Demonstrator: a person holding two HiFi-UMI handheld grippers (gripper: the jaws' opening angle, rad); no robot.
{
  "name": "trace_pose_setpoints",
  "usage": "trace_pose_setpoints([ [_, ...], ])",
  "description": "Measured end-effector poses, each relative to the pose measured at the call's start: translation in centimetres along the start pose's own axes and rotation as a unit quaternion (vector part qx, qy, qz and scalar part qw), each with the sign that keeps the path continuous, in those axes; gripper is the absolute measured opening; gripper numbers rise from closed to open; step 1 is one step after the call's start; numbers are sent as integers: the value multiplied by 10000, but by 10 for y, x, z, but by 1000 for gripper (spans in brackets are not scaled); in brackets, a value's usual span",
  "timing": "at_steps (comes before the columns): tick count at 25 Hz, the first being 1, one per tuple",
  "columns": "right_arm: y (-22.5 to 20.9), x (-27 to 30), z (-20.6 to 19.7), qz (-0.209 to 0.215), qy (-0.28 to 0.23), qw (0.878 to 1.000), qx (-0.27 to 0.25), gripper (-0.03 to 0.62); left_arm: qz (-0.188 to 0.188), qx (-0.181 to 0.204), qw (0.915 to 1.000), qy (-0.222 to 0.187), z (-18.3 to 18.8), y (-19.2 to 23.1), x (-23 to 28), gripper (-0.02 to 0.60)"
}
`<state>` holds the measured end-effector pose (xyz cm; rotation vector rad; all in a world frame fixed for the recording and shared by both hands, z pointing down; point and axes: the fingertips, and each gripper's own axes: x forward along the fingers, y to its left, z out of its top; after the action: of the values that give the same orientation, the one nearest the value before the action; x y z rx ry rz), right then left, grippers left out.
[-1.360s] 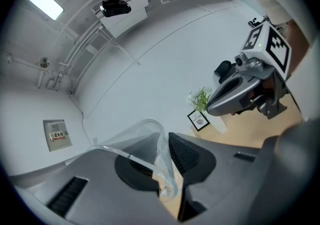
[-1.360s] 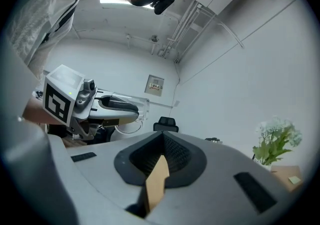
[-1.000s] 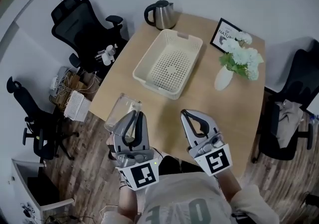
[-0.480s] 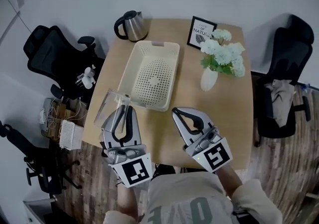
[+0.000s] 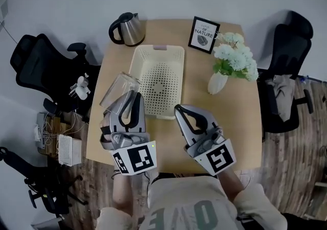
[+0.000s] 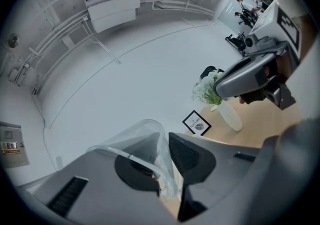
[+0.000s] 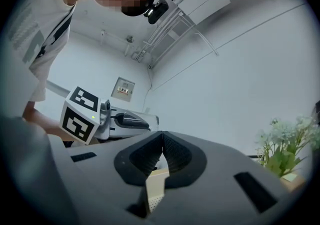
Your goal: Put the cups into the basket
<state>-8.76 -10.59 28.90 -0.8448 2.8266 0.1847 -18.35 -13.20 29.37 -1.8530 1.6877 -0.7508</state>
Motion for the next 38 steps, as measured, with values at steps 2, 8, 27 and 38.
trace_pose_setpoints([
  [2,1,6,-1,-72,20,10000,-19,-2,-234,43,9997,62,-8,-1,15,71],
  [8,-1,20,-6,-209,103,9997,-56,-2,-1171,172,9918,475,-33,-23,57,71],
  [27,-24,29,-35,-353,425,9984,136,-2,-3307,1151,9140,2049,-160,-128,155,71],
  [38,-46,23,-52,-496,563,9969,229,-2,-4081,1841,8525,2698,-208,-189,169,71],
])
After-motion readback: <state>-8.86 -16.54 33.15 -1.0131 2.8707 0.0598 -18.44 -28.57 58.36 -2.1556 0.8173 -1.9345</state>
